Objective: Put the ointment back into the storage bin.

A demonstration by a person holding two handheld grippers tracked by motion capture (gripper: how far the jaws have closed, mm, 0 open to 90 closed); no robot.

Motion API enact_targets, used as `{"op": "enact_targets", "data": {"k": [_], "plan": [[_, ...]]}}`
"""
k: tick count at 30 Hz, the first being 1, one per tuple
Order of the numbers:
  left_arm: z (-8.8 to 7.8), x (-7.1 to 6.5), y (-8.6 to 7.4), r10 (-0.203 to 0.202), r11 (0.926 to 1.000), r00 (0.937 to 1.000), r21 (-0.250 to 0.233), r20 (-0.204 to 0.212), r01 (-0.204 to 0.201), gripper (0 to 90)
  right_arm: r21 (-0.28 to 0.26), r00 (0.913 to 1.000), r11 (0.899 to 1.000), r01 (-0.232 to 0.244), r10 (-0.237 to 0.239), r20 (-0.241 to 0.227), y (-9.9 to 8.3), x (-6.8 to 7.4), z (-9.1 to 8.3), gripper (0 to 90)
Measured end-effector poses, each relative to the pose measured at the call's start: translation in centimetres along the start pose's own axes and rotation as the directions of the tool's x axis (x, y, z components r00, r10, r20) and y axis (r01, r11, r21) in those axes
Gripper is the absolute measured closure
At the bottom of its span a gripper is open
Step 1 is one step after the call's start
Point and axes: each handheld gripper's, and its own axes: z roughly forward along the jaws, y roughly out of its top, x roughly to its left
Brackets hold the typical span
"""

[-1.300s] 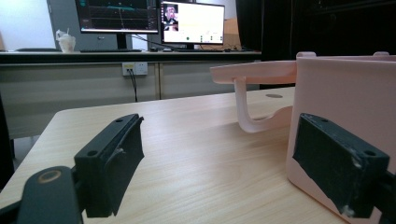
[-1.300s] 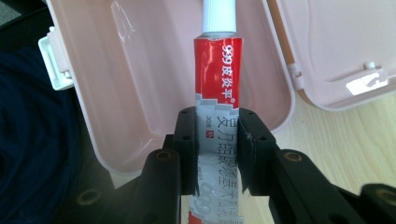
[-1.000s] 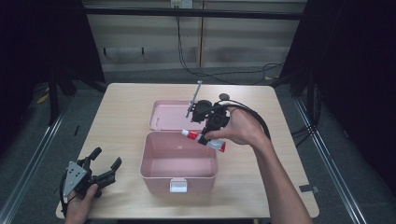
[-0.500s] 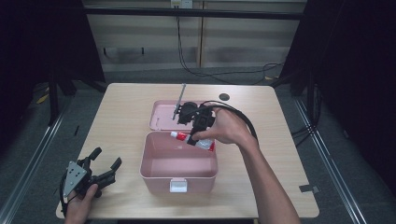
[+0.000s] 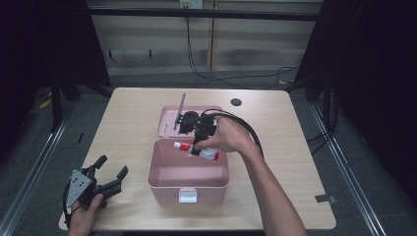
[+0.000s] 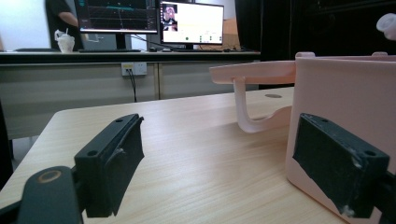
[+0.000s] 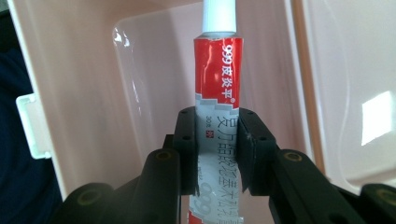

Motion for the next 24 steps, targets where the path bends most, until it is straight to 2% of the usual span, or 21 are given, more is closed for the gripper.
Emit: {"op": "enact_targets", "data": {"k": [5,13,24], "plan": [[0.0,0.0,0.0,-0.001,1.0000,1.0000,-0.004,0.000,0.001,15.7,0.031,1.0000,1.000,0.004,-0.004,-0.003,0.9,0.0,1.3,71.5],[0.0,0.0,0.0,0.003,1.0000,1.0000,-0.002,0.001,-0.003,15.7,0.040,0.9996,0.999,0.027,-0.027,-0.007,1.8,0.0,2.4,71.5],[0.0,0.1,0.0,0.008,1.0000,1.0000,0.002,0.002,-0.008,15.7,0.076,0.9984,0.996,0.055,-0.054,-0.015,2.2,0.1,4.3,71.5]]}}
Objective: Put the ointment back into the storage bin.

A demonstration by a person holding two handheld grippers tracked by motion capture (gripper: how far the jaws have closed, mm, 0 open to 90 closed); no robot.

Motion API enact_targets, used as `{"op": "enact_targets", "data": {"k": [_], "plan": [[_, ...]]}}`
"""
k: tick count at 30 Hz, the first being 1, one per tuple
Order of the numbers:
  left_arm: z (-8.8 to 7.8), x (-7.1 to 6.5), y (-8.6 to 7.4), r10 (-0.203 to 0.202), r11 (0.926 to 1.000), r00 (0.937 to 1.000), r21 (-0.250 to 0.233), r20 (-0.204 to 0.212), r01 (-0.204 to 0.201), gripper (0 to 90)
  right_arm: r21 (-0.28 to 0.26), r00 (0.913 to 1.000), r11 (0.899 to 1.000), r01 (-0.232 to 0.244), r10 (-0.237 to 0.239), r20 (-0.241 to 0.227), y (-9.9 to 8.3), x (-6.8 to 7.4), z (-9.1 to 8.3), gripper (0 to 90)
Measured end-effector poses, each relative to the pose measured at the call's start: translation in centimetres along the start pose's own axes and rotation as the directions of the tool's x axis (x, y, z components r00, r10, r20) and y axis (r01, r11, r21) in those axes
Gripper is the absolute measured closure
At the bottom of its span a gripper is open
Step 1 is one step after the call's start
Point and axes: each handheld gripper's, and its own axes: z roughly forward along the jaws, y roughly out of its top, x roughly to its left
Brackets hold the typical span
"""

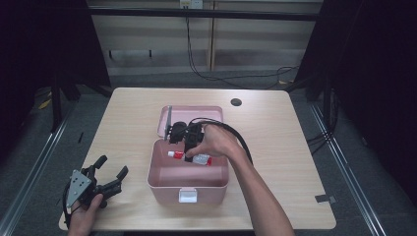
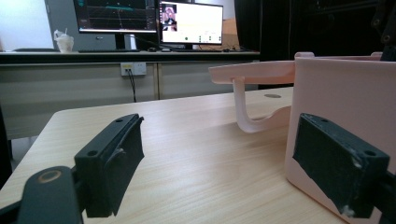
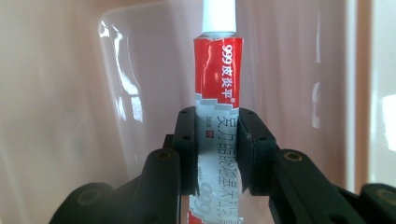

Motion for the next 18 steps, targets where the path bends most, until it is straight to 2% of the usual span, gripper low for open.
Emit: {"op": "enact_targets", "data": {"k": [5,12,14,18], "plan": [[0.0,0.0,0.0,0.000,1.0000,1.0000,0.000,0.000,0.000,15.7,0.013,0.9996,1.000,0.024,-0.025,0.015,0.3,0.1,0.6,71.5],[0.0,0.0,0.0,0.000,1.0000,1.0000,0.000,0.000,0.000,15.7,0.026,0.9997,0.999,0.020,-0.020,0.015,0.3,-0.1,1.7,71.5],[0.0,0.0,0.0,0.000,1.0000,1.0000,0.000,0.000,0.000,15.7,0.027,0.9991,0.999,0.029,-0.030,0.032,0.4,-0.1,2.1,71.5],[0.0,0.0,0.0,0.000,1.0000,1.0000,0.000,0.000,0.000,15.7,0.019,0.9983,0.998,0.052,-0.052,0.025,0.3,-0.2,2.6,71.5]]}}
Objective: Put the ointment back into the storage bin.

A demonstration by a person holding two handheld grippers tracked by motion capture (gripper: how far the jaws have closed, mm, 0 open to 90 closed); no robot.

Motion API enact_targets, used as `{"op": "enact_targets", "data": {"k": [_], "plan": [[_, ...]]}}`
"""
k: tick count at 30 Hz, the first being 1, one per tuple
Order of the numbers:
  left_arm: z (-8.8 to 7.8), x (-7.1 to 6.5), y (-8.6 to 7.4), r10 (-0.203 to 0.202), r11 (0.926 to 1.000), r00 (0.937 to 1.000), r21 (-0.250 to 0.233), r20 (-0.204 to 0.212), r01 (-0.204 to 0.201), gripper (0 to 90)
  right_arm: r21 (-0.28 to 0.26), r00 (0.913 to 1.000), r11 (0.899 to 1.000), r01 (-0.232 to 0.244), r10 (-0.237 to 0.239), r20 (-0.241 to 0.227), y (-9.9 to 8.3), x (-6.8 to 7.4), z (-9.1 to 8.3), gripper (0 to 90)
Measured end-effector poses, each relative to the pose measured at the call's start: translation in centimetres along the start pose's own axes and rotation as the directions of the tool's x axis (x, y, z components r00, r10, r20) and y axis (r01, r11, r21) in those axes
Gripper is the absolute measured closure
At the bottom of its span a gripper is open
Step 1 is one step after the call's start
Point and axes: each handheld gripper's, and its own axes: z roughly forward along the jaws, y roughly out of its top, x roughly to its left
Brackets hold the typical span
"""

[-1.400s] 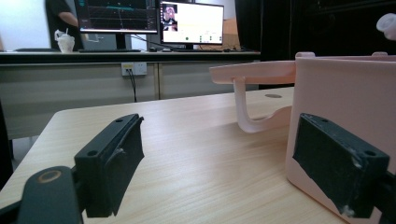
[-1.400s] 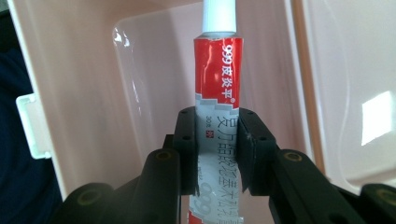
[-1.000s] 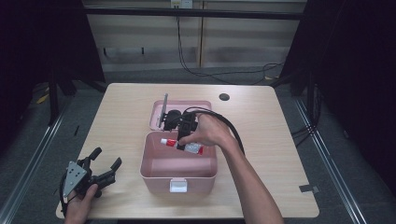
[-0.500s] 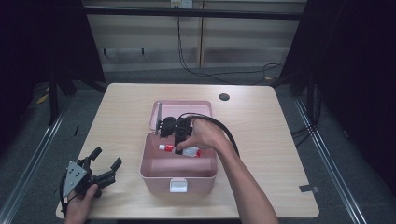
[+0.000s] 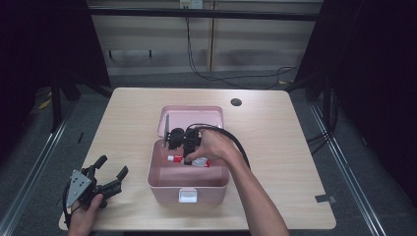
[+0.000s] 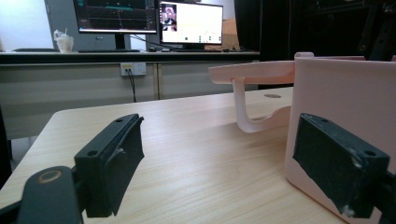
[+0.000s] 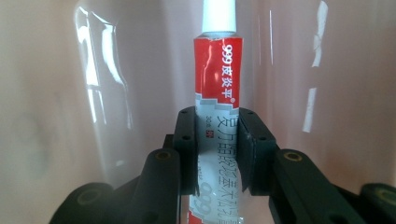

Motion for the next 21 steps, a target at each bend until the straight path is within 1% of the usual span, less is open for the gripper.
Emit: {"op": "enact_targets", "data": {"k": [2,4,7,8,12,17,19,21], "plan": [[0.0,0.0,0.0,0.000,1.0000,1.0000,0.000,0.000,0.000,15.7,-0.011,1.0000,1.000,0.005,-0.005,-0.006,0.0,0.0,0.2,71.5],[0.0,0.0,0.0,0.000,1.0000,1.0000,0.000,0.000,0.000,15.7,-0.007,0.9999,1.000,0.012,-0.012,-0.010,0.0,0.1,0.4,71.5],[0.0,0.0,0.0,-0.002,1.0000,1.0000,0.002,0.000,0.002,15.7,-0.020,1.0000,1.000,0.008,-0.008,-0.002,0.0,0.1,0.7,71.5],[0.0,0.0,0.0,0.000,1.0000,1.0000,0.003,0.000,0.000,15.7,-0.011,1.0000,1.000,0.002,-0.002,-0.003,0.0,0.0,0.8,71.5],[0.0,0.0,0.0,0.000,1.0000,1.0000,0.004,0.000,0.000,15.7,-0.014,1.0000,1.000,-0.005,0.005,0.004,-0.1,-0.1,1.2,71.5],[0.0,0.0,0.0,0.000,1.0000,1.0000,0.003,0.000,0.000,15.7,-0.024,0.9999,1.000,0.011,-0.011,-0.003,0.1,0.0,1.7,71.5],[0.0,0.0,0.0,-0.002,1.0000,1.0000,0.002,-0.001,0.002,15.7,-0.022,0.9999,1.000,0.003,-0.004,-0.012,0.2,0.1,1.9,71.5],[0.0,0.0,0.0,-0.002,1.0000,1.0000,0.002,-0.001,0.002,15.7,-0.018,0.9999,1.000,0.009,-0.009,-0.012,0.2,0.0,2.2,71.4]]}}
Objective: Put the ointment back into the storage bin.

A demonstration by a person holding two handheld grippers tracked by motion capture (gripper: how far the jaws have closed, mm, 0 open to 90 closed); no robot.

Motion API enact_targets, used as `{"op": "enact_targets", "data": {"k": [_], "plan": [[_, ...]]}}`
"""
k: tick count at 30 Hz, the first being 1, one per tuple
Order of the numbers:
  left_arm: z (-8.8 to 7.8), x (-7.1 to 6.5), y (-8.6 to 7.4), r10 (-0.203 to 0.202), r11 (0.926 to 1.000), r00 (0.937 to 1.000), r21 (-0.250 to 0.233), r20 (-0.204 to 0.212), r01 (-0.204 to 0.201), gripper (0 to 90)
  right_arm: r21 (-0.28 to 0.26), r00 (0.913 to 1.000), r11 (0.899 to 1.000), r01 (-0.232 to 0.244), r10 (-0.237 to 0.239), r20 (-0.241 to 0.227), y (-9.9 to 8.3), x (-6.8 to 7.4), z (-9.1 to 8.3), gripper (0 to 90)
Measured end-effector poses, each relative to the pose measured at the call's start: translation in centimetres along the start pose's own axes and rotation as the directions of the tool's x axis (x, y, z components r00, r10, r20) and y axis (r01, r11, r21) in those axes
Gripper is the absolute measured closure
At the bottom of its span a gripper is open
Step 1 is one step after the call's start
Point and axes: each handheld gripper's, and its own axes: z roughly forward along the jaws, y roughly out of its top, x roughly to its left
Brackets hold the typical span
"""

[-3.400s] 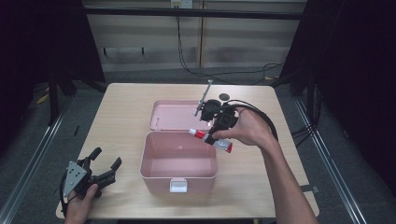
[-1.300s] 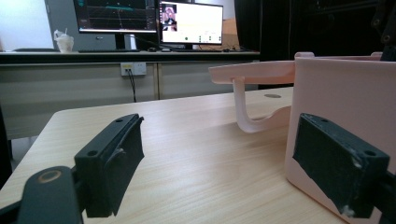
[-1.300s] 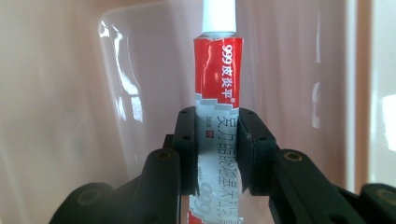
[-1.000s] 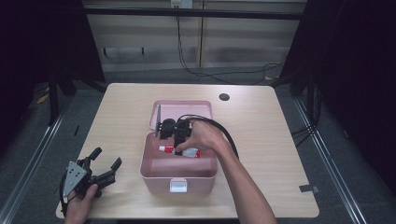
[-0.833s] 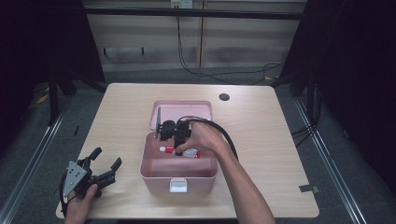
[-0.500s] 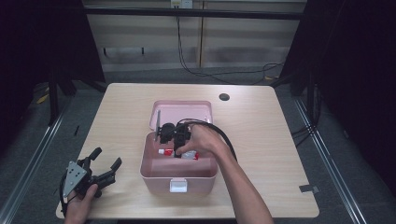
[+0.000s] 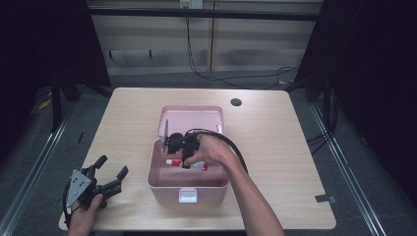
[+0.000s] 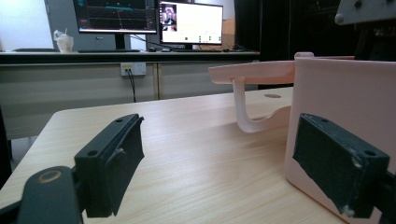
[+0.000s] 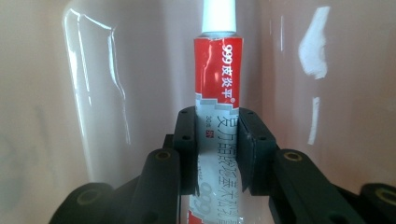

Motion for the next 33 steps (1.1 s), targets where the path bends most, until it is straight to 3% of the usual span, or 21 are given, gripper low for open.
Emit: {"op": "enact_targets", "data": {"k": [27,33], "plan": [[0.0,0.0,0.0,0.001,1.0000,1.0000,-0.003,-0.005,-0.001,15.7,0.046,0.9996,0.999,0.014,-0.015,0.026,0.1,0.3,2.4,71.4],[0.0,0.0,0.0,0.001,1.0000,1.0000,-0.003,-0.006,-0.001,15.7,0.053,0.9985,0.998,0.015,-0.018,0.051,0.2,0.7,2.9,71.4]]}}
